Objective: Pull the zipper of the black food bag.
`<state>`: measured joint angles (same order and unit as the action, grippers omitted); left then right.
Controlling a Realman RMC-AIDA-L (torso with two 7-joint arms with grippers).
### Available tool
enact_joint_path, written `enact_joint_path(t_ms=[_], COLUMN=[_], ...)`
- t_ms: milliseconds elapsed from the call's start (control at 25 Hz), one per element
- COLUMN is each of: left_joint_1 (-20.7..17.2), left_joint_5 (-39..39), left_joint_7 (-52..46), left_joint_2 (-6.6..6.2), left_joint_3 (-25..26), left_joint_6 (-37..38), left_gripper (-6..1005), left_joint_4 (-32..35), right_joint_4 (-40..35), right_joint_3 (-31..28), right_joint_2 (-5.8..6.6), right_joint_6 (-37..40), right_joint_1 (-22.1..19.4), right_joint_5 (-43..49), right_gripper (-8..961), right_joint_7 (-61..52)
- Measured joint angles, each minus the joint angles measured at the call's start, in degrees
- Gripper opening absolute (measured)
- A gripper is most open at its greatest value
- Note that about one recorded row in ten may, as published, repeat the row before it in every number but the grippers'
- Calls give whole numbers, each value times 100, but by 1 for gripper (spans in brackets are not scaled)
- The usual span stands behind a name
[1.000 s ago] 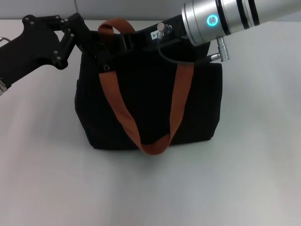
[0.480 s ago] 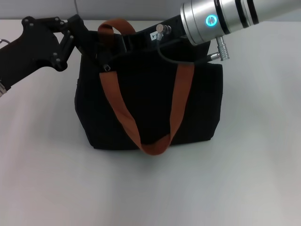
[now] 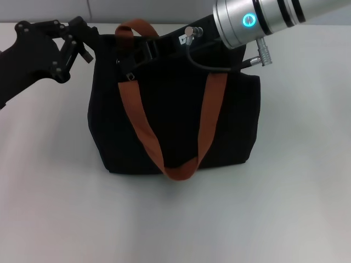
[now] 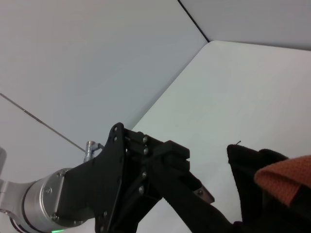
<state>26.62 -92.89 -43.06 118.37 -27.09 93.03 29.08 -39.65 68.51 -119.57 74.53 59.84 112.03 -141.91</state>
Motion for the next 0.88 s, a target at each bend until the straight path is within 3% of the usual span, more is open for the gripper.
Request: enact_joint_path(t_ms=[280, 880], left_joint_1=[-91, -167], left_joint_5=[121, 208], left_joint_7=[0, 0], left_joint_2=[-16, -20], left_joint_3=[3, 11], left_joint_6=[85, 159], left_gripper=[23, 23], left_joint_4=[4, 10], right_joint_4=[-724, -1438], right_joint_3=[339, 333], right_joint_2=[-1, 13], right_joint_6=[-13, 58], right_joint_1=[-339, -731], right_joint_5=[170, 395], right_gripper=[0, 10], right_joint_7=[-506, -890])
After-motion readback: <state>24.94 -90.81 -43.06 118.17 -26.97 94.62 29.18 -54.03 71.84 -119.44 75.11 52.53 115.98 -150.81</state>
